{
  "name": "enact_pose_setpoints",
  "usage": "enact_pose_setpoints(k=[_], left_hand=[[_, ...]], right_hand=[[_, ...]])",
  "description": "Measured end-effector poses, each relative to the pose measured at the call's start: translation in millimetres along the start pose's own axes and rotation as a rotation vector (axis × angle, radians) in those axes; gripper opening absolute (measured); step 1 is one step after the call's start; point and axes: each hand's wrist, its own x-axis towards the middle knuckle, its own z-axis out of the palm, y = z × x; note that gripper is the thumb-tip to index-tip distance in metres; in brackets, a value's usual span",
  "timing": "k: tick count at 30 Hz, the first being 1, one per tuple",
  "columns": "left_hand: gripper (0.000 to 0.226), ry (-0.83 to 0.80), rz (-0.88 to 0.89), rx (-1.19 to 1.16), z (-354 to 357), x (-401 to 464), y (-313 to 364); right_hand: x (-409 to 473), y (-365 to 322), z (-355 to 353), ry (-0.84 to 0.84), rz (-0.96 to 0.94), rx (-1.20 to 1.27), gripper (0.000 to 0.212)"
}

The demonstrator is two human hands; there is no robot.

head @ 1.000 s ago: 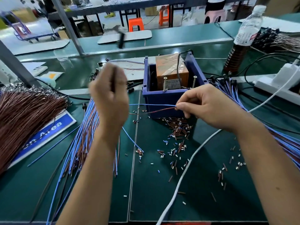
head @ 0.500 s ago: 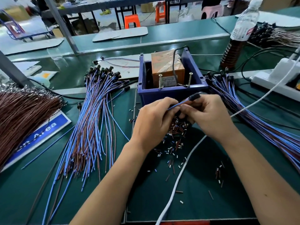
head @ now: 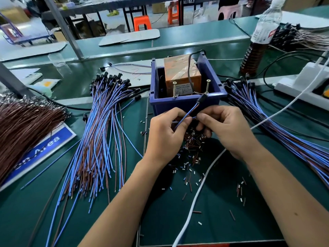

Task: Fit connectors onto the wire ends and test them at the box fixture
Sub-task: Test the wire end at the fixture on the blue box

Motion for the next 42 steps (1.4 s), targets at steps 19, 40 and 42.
enact_pose_setpoints(k=[19, 40, 42], left_hand=[[0.016, 0.247, -0.028, -0.241, -7, 0, 16], [0.009, 0.132, -0.075, -0.292, 4, -3, 16], [0.008, 0.09, -0.067, -0.322, 2, -3, 16]], right_hand=[[-5, -10, -8, 0.043, -0.145, -0.037, 0.011], [-9, -7, 38, 0.23, -0.08, 0.288, 0.008], [-9, -8, 36, 0.241, -0.078, 0.273, 0.007]])
